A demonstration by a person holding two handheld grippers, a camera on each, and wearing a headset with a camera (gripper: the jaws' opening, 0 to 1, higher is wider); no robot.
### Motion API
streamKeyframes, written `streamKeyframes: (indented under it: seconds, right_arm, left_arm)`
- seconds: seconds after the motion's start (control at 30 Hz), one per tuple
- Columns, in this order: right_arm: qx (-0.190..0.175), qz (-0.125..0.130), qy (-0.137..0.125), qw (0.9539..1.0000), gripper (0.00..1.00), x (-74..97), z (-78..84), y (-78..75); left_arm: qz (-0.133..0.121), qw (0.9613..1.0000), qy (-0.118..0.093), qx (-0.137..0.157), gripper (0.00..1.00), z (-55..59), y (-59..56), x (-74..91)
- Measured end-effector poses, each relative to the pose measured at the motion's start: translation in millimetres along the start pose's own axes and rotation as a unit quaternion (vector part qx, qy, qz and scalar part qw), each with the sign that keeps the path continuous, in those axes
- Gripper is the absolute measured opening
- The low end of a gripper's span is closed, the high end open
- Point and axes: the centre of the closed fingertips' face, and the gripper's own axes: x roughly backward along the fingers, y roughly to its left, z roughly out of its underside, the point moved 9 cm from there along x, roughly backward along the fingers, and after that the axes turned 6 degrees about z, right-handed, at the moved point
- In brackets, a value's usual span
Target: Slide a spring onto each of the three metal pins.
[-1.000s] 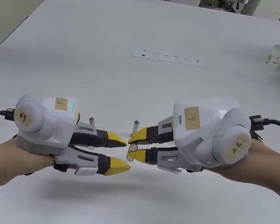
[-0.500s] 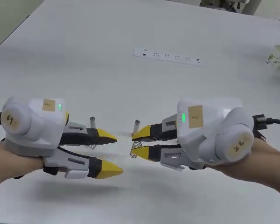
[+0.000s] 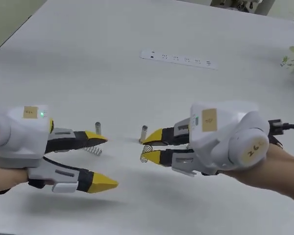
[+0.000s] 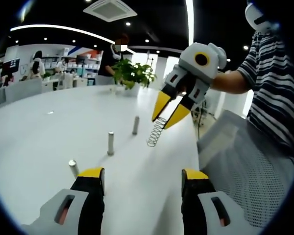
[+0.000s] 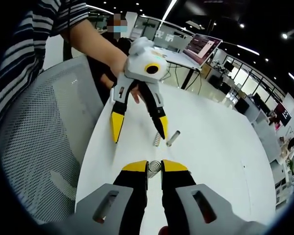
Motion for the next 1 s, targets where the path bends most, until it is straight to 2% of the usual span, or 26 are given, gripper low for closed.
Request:
streamKeyframes:
  seconds: [0.27,0.43,0.77,1.0]
  right_arm:
    - [0.0,0.006,0.001,1.0,0.07,0.1,0.4,-3.2]
    - [0.001,0.008,0.004,1.0,0.07,1.2,2.0,-4.1]
    - [-0.006,0.015,0.006,0.9999,0.07,2.3,4.3,-8.4]
    - [-0.007,0.009,0.016,0.9998,0.07,-1.3,6.7,-10.6]
  left_arm:
    - [-0.018,0.9998,-0.005,0.008,0.7,8.2,-3.3,9.4]
    - [-0.037,0.9992,-0.01,0.013,0.76,11.2,0.8,18.4]
    - [-0.073,0.9967,-0.032,0.015,0.97,9.6,9.4,32.6]
    - [-0.088,0.9951,-0.04,0.017,0.98,9.9,15.0,38.7]
